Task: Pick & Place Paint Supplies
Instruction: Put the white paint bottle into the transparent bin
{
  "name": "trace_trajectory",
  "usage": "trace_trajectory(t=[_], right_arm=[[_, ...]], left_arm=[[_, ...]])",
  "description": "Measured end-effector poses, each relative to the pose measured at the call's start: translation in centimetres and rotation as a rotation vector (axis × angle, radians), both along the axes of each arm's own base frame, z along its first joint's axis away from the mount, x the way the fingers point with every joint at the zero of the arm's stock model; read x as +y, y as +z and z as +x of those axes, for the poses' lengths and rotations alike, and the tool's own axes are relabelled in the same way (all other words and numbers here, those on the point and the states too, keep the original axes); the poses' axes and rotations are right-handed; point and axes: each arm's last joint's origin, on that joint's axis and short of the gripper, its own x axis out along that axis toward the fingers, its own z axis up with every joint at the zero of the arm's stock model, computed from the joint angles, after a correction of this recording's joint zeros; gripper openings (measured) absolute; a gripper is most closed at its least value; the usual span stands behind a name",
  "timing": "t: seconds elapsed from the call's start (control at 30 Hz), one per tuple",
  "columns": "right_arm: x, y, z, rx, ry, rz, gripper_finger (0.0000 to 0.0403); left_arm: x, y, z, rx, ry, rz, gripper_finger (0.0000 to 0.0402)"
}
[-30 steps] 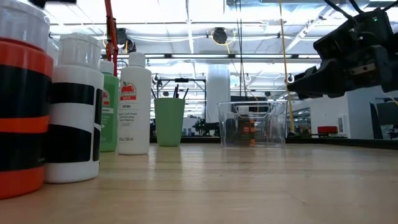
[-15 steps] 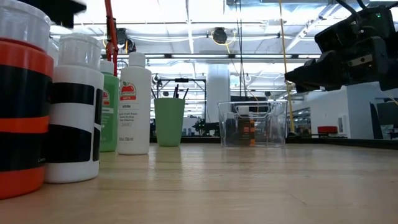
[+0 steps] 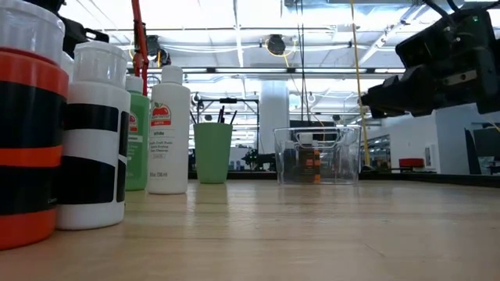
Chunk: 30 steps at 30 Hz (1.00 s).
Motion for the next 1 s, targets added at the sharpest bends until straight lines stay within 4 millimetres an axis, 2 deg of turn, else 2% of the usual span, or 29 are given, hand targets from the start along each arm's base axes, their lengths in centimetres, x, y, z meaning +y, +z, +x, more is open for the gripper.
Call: trace_trajectory(t=[0.1, 0.2, 0.33, 0.47, 0.53, 0.63, 0.77, 0.9, 1.0], right_arm=[[0.4, 0.8, 1.1, -0.021, 0.020, -0.002, 0.0015], [0.4, 2.3, 3.0, -0.050, -0.004, 0.007, 0.0015], [0.3, 5.8, 6.7, -0.031, -0.035, 0.002, 0.0015], [1.0, 9.3, 10.7, 0.067, -0.050, -0.067, 0.0018], [1.8, 10.1, 12.5, 0.086, -0.058, -0.132, 0.0028], [2.8, 10.6, 14.9, 0.085, -0.025, -0.162, 0.0065], [3.5, 10.6, 17.2, 0.029, -0.019, -0.133, 0.0142], [3.6, 9.0, 19.1, -0.068, -0.034, -0.069, 0.0217], [3.2, 8.1, 19.7, -0.099, -0.048, -0.057, 0.0253]], left_arm=[[0.1, 0.1, 0.4, -0.021, 0.025, 0.016, 0.0003], [0.4, 0.6, 0.7, -0.089, 0.097, 0.046, 0.0008], [0.8, 1.9, 1.0, -0.214, 0.224, 0.021, 0.0004], [1.4, 1.8, 1.0, -0.203, 0.356, -0.013, 0.0006], [1.6, 1.4, 1.0, -0.169, 0.413, -0.015, 0.0013], [1.8, 0.5, 0.8, -0.081, 0.428, 0.030, 0.0020], [1.8, -0.1, 0.7, -0.026, 0.420, 0.100, 0.0018], [1.8, -0.1, 0.7, -0.023, 0.420, 0.102, 0.0008], [1.8, -0.2, 0.7, -0.016, 0.419, 0.107, 0.0002]])
